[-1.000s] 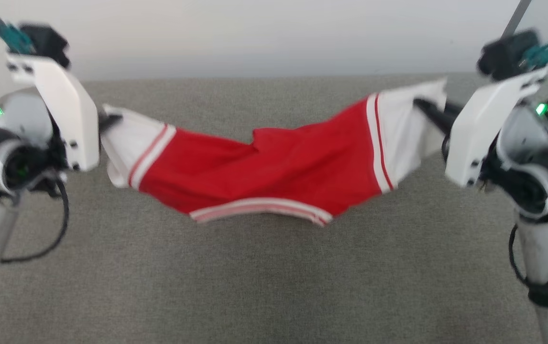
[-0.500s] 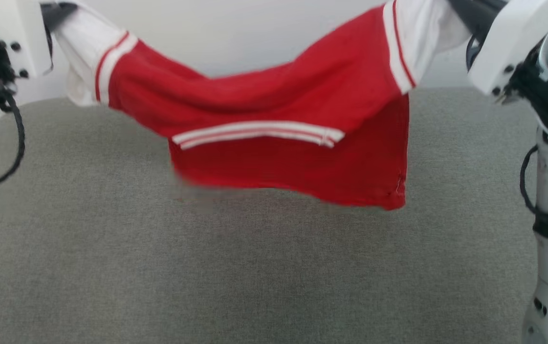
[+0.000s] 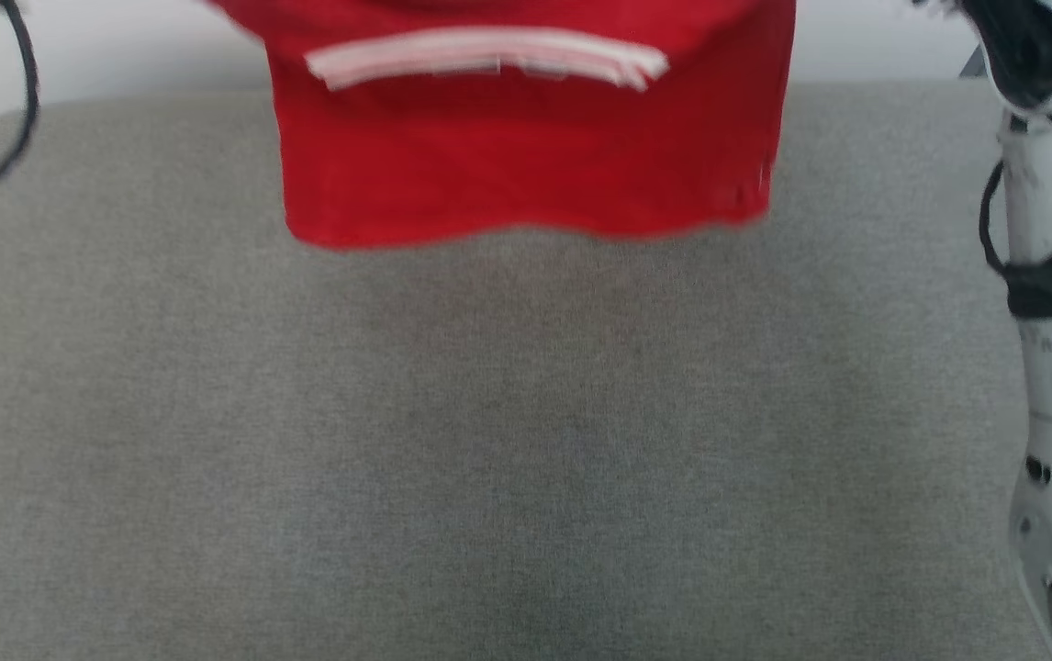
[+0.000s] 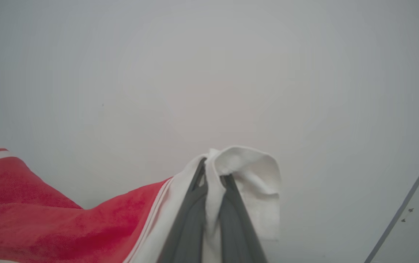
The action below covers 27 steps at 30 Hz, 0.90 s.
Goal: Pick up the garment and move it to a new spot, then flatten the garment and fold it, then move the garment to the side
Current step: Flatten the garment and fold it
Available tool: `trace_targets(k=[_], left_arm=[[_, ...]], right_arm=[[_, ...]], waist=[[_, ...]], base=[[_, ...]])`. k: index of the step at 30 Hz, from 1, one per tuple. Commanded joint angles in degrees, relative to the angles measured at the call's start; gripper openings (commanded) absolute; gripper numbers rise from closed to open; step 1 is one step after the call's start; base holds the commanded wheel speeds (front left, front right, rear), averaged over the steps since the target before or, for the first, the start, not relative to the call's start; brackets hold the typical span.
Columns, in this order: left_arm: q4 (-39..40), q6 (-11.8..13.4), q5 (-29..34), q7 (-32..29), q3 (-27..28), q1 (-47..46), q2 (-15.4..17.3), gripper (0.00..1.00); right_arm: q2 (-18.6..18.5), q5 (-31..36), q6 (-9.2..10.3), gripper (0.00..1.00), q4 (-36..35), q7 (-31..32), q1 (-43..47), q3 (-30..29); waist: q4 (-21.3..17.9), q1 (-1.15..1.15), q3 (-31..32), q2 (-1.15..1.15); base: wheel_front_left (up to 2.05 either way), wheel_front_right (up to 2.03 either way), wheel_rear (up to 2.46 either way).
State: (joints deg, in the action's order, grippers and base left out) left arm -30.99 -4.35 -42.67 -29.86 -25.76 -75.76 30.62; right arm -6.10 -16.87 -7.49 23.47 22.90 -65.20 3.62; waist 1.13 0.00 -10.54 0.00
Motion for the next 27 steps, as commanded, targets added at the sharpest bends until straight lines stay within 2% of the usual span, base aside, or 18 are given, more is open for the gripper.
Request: trace_targets(k=[1,5,8,12,20,27], left_arm=[[-1.3,-0.4,0.8,2.0,0.0,-2.0,-0.5,0.00],[-5.6,-1.6,6.1,15.3,-0.9,-8.1,-1.1,0.00],[-9.2,-2.1,7.2,23.8,-0.9,-9.8,-2.7,0.00],[-14.3,-2.7,6.3,29.2,-2.2,-8.5,-4.3,0.00],[-23.2,-3.1,2.2,30.3,-5.4,-0.4,-6.2,0.00],[-28.0,-3.1,-3.1,22.6,-7.5,8.6,-6.9,0.00]], right_arm=[[-0.1,1.0,-0.01,0.00,1.5,-2.0,-1.4,0.9],[-0.5,5.8,0.00,0.00,7.1,-14.0,-6.9,2.5],[-0.7,10.1,0.00,0.00,11.4,-21.7,-9.0,3.8],[-0.6,12.2,0.00,0.00,17.7,-26.1,-10.2,5.5],[-1.0,7.2,0.00,0.00,28.2,-22.9,-5.2,11.6],[-2.4,-4.1,0.00,0.00,28.9,-14.7,2.5,17.8]], waist=[[-0.2,0.00,-2.0,0.00],[-0.3,0.00,-4.5,0.00],[-0.2,0.00,-5.5,0.00],[0.2,0.00,-6.5,0.00],[1.1,0.00,-7.0,0.00],[1.4,0.00,-6.1,0.00]], base=[[0.00,0.00,0.00],[0.00,0.00,0.00],[0.00,0.00,0.00],[0.00,0.00,0.00],[0.00,0.00,0.00],[0.00,0.00,0.00]])
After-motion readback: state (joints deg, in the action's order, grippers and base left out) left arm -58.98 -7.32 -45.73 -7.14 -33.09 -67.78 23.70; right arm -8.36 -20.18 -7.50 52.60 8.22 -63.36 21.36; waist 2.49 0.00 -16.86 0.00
